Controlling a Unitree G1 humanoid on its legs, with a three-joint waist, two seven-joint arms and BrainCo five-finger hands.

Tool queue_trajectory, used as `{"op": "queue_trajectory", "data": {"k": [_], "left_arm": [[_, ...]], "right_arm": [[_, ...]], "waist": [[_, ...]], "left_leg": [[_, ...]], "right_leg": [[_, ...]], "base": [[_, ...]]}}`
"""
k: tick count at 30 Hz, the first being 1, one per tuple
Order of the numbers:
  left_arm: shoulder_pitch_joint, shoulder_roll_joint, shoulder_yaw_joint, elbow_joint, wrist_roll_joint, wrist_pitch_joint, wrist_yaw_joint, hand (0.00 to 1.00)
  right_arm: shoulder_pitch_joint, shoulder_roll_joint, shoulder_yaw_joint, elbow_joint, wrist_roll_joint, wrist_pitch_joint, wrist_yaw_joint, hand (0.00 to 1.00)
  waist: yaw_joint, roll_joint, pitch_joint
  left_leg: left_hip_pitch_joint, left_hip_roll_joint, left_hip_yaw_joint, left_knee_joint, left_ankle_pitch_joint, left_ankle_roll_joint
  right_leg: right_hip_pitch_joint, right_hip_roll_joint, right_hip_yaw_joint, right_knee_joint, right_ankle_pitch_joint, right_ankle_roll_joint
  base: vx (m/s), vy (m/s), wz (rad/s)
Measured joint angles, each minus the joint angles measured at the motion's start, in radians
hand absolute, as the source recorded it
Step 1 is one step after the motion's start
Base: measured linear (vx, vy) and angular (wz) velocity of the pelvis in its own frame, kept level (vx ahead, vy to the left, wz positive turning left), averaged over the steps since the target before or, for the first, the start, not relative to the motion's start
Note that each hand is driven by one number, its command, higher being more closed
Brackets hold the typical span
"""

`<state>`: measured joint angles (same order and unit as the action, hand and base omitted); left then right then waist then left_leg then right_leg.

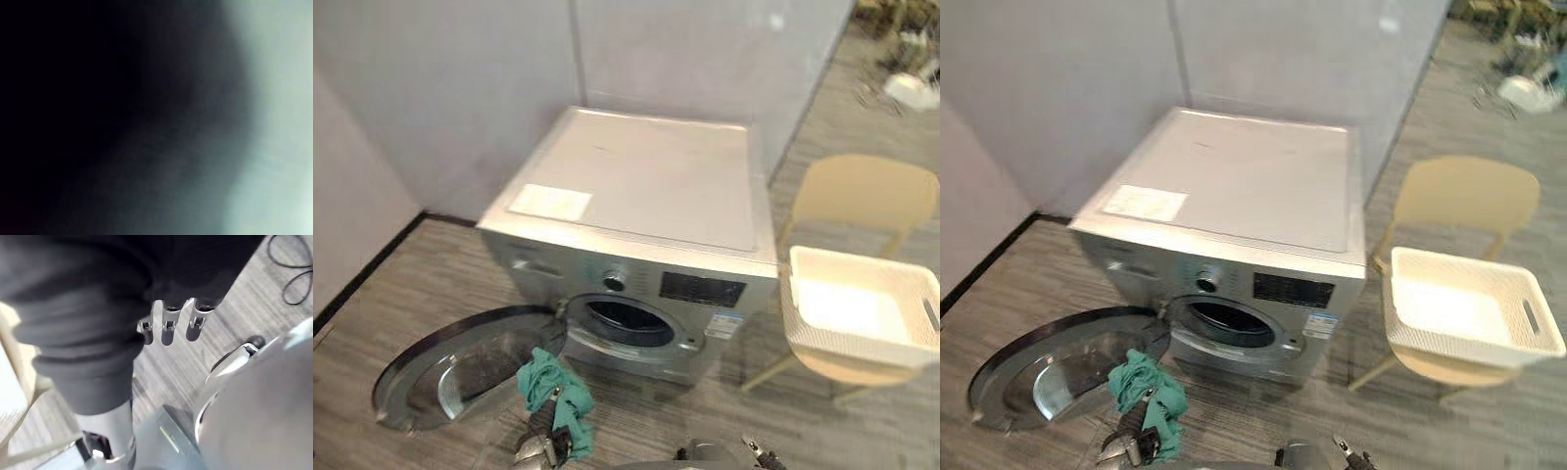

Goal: Pick up the laundry basket with both hands and put the clothes into the washing machine.

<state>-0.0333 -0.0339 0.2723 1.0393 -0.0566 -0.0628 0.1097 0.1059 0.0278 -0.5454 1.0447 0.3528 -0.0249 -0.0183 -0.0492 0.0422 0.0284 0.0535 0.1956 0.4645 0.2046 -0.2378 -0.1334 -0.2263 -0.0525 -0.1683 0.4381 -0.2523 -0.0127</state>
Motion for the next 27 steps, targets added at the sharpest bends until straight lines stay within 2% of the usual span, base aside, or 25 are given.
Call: {"op": "queue_trajectory", "data": {"k": [2, 3, 4, 5, 6, 7, 8, 9, 10, 11, 13, 14, 15, 16, 17, 18, 19, 20, 22, 24, 25, 27], "left_arm": [[-0.035, -0.035, -0.024, -0.008, 0.01, -0.001, -0.018, 1.0], [-0.047, -0.041, -0.038, -0.01, 0.026, 0.0, -0.022, 1.0], [-0.046, -0.042, -0.048, -0.02, 0.031, -0.001, -0.022, 1.0], [-0.043, -0.04, -0.046, -0.03, 0.031, -0.001, -0.019, 1.0], [-0.038, -0.041, -0.074, -0.067, 0.031, -0.001, -0.022, 1.0], [-0.018, -0.042, -0.098, -0.11, 0.031, -0.004, -0.025, 1.0], [-0.007, -0.041, -0.131, -0.139, 0.031, -0.009, -0.028, 1.0], [0.006, -0.037, -0.181, -0.16, 0.031, -0.008, -0.038, 1.0], [0.042, -0.033, -0.209, -0.194, 0.03, -0.008, -0.044, 1.0], [0.062, -0.029, -0.228, -0.205, 0.03, -0.006, -0.044, 1.0], [0.15, -0.02, -0.278, -0.263, 0.028, -0.001, -0.047, 1.0], [0.185, -0.001, -0.322, -0.336, 0.03, 0.001, -0.057, 1.0], [0.193, 0.011, -0.34, -0.349, 0.032, 0.001, -0.068, 1.0], [0.204, 0.033, -0.374, -0.36, 0.034, 0.001, -0.087, 1.0], [0.231, 0.052, -0.434, -0.39, 0.037, 0.005, -0.113, 1.0], [0.248, 0.053, -0.462, -0.411, 0.04, 0.006, -0.125, 1.0], [0.253, 0.059, -0.502, -0.424, 0.042, 0.007, -0.139, 1.0], [0.246, 0.081, -0.524, -0.452, 0.042, 0.007, -0.153, 1.0], [0.244, 0.099, -0.539, -0.492, 0.038, 0.005, -0.154, 1.0], [0.241, 0.104, -0.539, -0.523, 0.025, -0.012, -0.149, 1.0], [0.219, 0.11, -0.539, -0.55, 0.02, -0.015, -0.148, 1.0], [0.176, 0.114, -0.541, -0.572, 0.018, -0.027, -0.133, 1.0]], "right_arm": [[0.011, -0.002, -0.017, 0.004, 0.0, -0.003, -0.001, 0.0], [0.01, -0.002, -0.013, 0.0, 0.0, -0.004, -0.001, 0.0], [0.012, -0.007, -0.009, -0.02, 0.001, -0.005, 0.0, 0.0], [0.014, 0.001, 0.008, -0.026, 0.0, -0.009, -0.001, 0.0], [0.029, 0.002, 0.055, -0.047, 0.001, -0.011, -0.002, 0.0], [0.026, 0.001, 0.073, -0.053, -0.001, -0.012, -0.003, 0.0], [0.016, -0.002, 0.089, -0.059, -0.002, -0.014, -0.002, 0.0], [0.004, -0.02, 0.116, -0.071, -0.002, -0.014, -0.005, 0.0], [-0.012, -0.03, 0.152, -0.073, -0.003, -0.015, -0.007, 0.0], [-0.022, -0.031, 0.17, -0.078, -0.003, -0.014, -0.008, 0.0], [-0.028, -0.029, 0.219, -0.088, -0.012, -0.014, -0.011, 0.0], [-0.045, -0.028, 0.241, -0.091, -0.013, -0.014, -0.02, 0.0], [-0.061, -0.027, 0.245, -0.094, -0.014, -0.014, -0.024, 0.0], [-0.08, -0.025, 0.234, -0.089, -0.016, -0.014, -0.037, 0.0], [-0.068, -0.05, 0.218, -0.075, -0.025, -0.02, -0.041, 0.0], [-0.061, -0.071, 0.218, -0.069, -0.032, -0.021, -0.04, 0.0], [-0.056, -0.086, 0.218, -0.054, -0.039, -0.026, -0.04, 0.0], [-0.072, -0.086, 0.226, -0.053, -0.049, -0.026, -0.033, 0.0], [-0.081, -0.057, 0.254, -0.089, -0.049, -0.04, -0.02, 0.0], [-0.092, -0.058, 0.279, -0.11, -0.045, -0.052, -0.018, 0.0], [-0.099, -0.062, 0.292, -0.116, -0.039, -0.052, -0.021, 0.0], [-0.098, -0.064, 0.321, -0.132, -0.028, -0.053, -0.025, 0.0]], "waist": [[0.0, -0.002, 0.011], [-0.003, -0.001, 0.019], [0.002, 0.018, 0.036], [0.007, 0.009, 0.031], [0.008, 0.0, 0.036], [0.012, 0.009, 0.039], [0.022, 0.008, 0.043], [0.037, 0.013, 0.06], [0.052, 0.015, 0.069], [0.058, 0.013, 0.073], [0.069, 0.001, 0.076], [0.073, 0.0, 0.077], [0.074, 0.0, 0.08], [0.069, -0.003, 0.087], [0.061, 0.003, 0.087], [0.062, 0.026, 0.086], [0.052, 0.032, 0.085], [0.044, 0.006, 0.117], [0.044, -0.016, 0.156], [0.046, -0.007, 0.17], [0.046, -0.006, 0.191], [0.048, -0.013, 0.215]], "left_leg": [[0.037, -0.027, -0.001, -0.072, 0.075, 0.024], [0.081, -0.016, -0.005, -0.072, 0.098, 0.031], [0.095, 0.027, 0.0, 0.006, 0.094, 0.025], [0.072, 0.052, -0.005, 0.089, 0.073, 0.009], [-0.011, 0.105, -0.058, 0.32, 0.055, 0.007], [-0.084, 0.134, -0.115, 0.47, 0.104, 0.056], [-0.161, 0.143, -0.196, 0.614, 0.193, 0.062], [-0.252, 0.143, -0.273, 0.791, 0.243, 0.044], [-0.315, 0.127, -0.302, 0.913, 0.216, 0.049], [-0.339, 0.115, -0.307, 0.943, 0.199, 0.046], [-0.417, 0.1, -0.311, 0.922, 0.165, 0.078], [-0.458, 0.097, -0.314, 0.789, 0.149, 0.103], [-0.462, 0.088, -0.314, 0.699, 0.144, 0.108], [-0.442, 0.047, -0.33, 0.509, 0.147, 0.103], [-0.377, -0.025, -0.401, 0.192, 0.204, 0.06], [-0.347, -0.046, -0.451, 0.063, 0.298, 0.05], [-0.326, -0.05, -0.468, 0.018, 0.266, 0.028], [-0.329, -0.068, -0.452, 0.019, 0.264, 0.032], [-0.357, -0.069, -0.405, 0.079, 0.227, 0.052], [-0.445, -0.056, -0.374, 0.188, 0.176, 0.069], [-0.5, -0.05, -0.364, 0.25, 0.142, 0.074], [-0.593, -0.032, -0.352, 0.346, 0.103, 0.078]], "right_leg": [[0.011, -0.004, -0.004, -0.001, 0.001, -0.015], [0.025, -0.003, -0.009, 0.055, 0.002, -0.017], [0.0, 0.025, -0.009, 0.118, -0.034, -0.013], [0.038, 0.033, 0.001, -0.007, -0.033, 0.002], [0.101, 0.049, -0.025, -0.089, 0.022, -0.046], [0.12, 0.059, -0.022, -0.096, 0.012, -0.051], [0.14, 0.061, -0.013, -0.103, -0.004, -0.053], [0.169, 0.065, 0.01, -0.116, -0.006, -0.055], [0.204, 0.057, 0.042, -0.138, -0.005, -0.054], [0.225, 0.048, 0.052, -0.15, -0.004, -0.051], [0.264, 0.015, 0.079, -0.175, 0.001, -0.043], [0.264, -0.006, 0.101, -0.183, 0.008, -0.029], [0.262, -0.014, 0.117, -0.183, 0.012, -0.018], [0.263, -0.035, 0.135, -0.179, 0.013, 0.017], [0.252, -0.055, 0.155, -0.159, 0.009, 0.053], [0.238, -0.051, 0.167, -0.146, 0.006, 0.065], [0.224, -0.053, 0.181, -0.13, -0.004, 0.083], [0.203, -0.069, 0.224, -0.125, 0.015, 0.114], [0.161, -0.082, 0.275, -0.09, 0.023, 0.134], [0.061, -0.078, 0.306, -0.017, 0.012, 0.152], [0.02, -0.081, 0.312, 0.014, -0.006, 0.173], [-0.052, -0.085, 0.315, 0.057, -0.056, 0.182]], "base": [[0.31, -0.065, 0.18], [0.34, -0.155, 0.12], [0.26, -0.161, 0.08], [0.19, -0.209, 0.19], [0.2, -0.187, 0.16], [0.21, -0.153, 0.09], [0.27, -0.045, -0.27], [0.29, 0.029, -0.58], [0.28, 0.063, -0.65], [0.34, 0.127, -0.67], [0.34, 0.174, -0.5], [0.29, 0.194, -0.41], [0.29, 0.22, -0.32], [0.25, 0.256, -0.1], [0.25, 0.294, -0.07], [0.28, 0.382, -0.02], [0.19, 0.377, -0.14], [0.13, 0.293, -0.2], [-0.07, 0.229, -0.62], [-0.18, 0.199, -0.76], [-0.23, 0.126, -0.56], [-0.25, 0.086, -0.38]]}}
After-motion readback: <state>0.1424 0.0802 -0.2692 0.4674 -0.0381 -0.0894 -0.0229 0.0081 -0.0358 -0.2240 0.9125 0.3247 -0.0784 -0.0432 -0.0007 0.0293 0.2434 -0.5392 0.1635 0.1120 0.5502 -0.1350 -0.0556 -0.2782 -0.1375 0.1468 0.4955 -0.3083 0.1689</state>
